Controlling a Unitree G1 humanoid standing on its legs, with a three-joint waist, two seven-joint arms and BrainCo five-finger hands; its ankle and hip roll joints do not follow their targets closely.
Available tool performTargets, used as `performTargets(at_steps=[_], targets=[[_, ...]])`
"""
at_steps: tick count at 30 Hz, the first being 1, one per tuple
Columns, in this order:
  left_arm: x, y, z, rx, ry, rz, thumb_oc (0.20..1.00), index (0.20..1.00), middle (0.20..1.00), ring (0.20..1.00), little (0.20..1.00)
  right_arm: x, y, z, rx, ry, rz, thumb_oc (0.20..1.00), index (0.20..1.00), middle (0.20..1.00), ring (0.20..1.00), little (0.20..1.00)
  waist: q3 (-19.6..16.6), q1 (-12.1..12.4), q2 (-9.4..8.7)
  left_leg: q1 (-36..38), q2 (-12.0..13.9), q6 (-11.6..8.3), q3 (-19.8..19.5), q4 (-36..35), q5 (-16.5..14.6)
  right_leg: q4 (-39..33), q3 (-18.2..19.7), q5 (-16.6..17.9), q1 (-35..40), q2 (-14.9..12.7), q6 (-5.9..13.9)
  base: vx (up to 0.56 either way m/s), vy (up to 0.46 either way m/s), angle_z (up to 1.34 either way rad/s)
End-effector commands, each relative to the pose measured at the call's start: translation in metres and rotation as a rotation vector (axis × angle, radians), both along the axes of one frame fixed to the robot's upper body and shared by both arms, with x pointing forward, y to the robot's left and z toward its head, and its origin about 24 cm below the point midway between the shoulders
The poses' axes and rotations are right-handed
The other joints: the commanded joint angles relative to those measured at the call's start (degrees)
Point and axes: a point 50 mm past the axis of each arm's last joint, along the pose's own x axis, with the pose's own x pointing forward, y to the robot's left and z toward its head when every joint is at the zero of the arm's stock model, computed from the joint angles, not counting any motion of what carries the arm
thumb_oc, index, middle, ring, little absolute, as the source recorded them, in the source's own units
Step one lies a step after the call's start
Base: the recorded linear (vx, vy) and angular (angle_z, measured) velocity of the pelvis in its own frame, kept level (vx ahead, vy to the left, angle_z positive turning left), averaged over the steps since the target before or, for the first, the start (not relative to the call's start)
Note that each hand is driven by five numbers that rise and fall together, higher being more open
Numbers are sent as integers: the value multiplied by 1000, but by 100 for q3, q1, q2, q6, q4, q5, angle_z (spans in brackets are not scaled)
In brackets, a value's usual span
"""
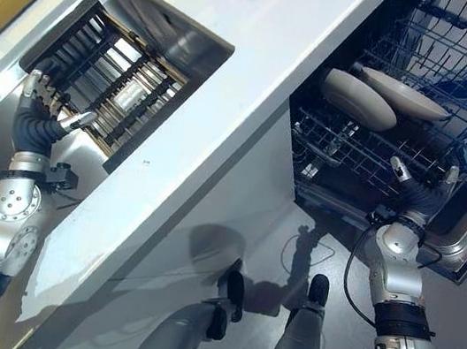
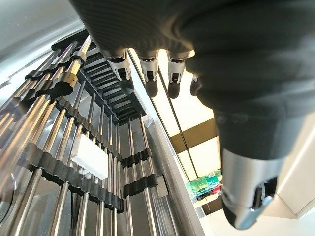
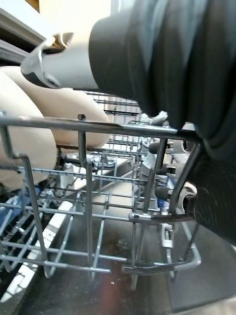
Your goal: Pick up plates and place into dishwasher.
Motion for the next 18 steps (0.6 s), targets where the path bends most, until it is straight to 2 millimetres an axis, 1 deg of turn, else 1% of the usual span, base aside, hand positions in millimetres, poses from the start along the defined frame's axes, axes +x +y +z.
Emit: performTargets(at_steps=[1, 3, 5, 7, 9, 11, 13, 16, 18], targets=[[0, -13, -10, -47, -34, -18, 1000, 1000, 1000, 1000, 1000, 1, 9, 45, -67, -185, -59, 1000, 1000, 1000, 1000, 1000, 145, -80, -69, -192, -226, 18, -273, 731, -662, -309, -25, 325, -63, -133, 11, -16, 44, -2], [-1, -14, -11, -52, -35, -27, 1000, 1000, 1000, 1000, 1000, -2, 6, 50, -93, -192, -116, 1000, 1000, 1000, 1000, 1000, 145, -88, -22, -227, -220, 10, -239, 722, -651, -331, -14, 333, -100, -151, 19, 0, 45, 0], [-2, -16, -12, -53, -30, -38, 1000, 1000, 1000, 1000, 1000, -6, 1, 58, -172, -198, -224, 1000, 1000, 1000, 1000, 1000, 145, -109, 17, -218, -218, 3, -205, 695, -643, -377, 0, 335, -88, -159, 26, 16, 53, -2], [-2, -18, -13, -62, -30, -45, 1000, 1000, 1000, 1000, 1000, -9, -2, 66, -218, -208, -261, 1000, 1000, 1000, 1000, 1000, 145, -127, 45, -199, -223, -7, -194, 671, -638, -416, 20, 347, -71, -165, 32, 21, 56, -4], [-4, -18, -15, -72, -32, -46, 1000, 1000, 1000, 1000, 1000, -12, -3, 74, -306, -213, -296, 1000, 1000, 1000, 1000, 1000, 145, -148, 73, -156, -220, -18, -166, 627, -634, -481, 50, 348, -31, -169, 47, 20, 61, -2], [-6, -17, -14, -76, -35, -41, 1000, 1000, 1000, 1000, 1000, -19, -2, 83, -399, -229, -329, 1000, 1000, 1000, 1000, 1000, 145, -178, 52, -123, -218, -18, -145, 594, -633, -559, 67, 363, 18, -160, 53, 6, 20, -1], [-6, -16, -14, -77, -36, -34, 1000, 1000, 1000, 1000, 1000, -23, -1, 86, -446, -242, -343, 1000, 1000, 1000, 1000, 1000, 145, -193, 9, -94, -208, -21, -133, 579, -635, -607, 63, 376, 68, -148, 56, 0, 0, 0], [-8, -12, -14, -76, -35, -20, 1000, 1000, 1000, 1000, 1000, -31, -2, 87, -489, -250, -383, 1000, 1000, 1000, 1000, 1000, 145, -218, -64, -40, -196, -28, -130, 582, -657, -649, 69, 389, 150, -127, 65, 0, 0, 0], [-9, -9, -15, -75, -30, -7, 1000, 1000, 1000, 1000, 1000, -37, -8, 83, -489, -236, -443, 1000, 1000, 1000, 1000, 1000, 145, -256, -106, -23, -172, -37, -119, 590, -667, -644, 96, 384, 165, -102, 71, 0, 0, 0]])
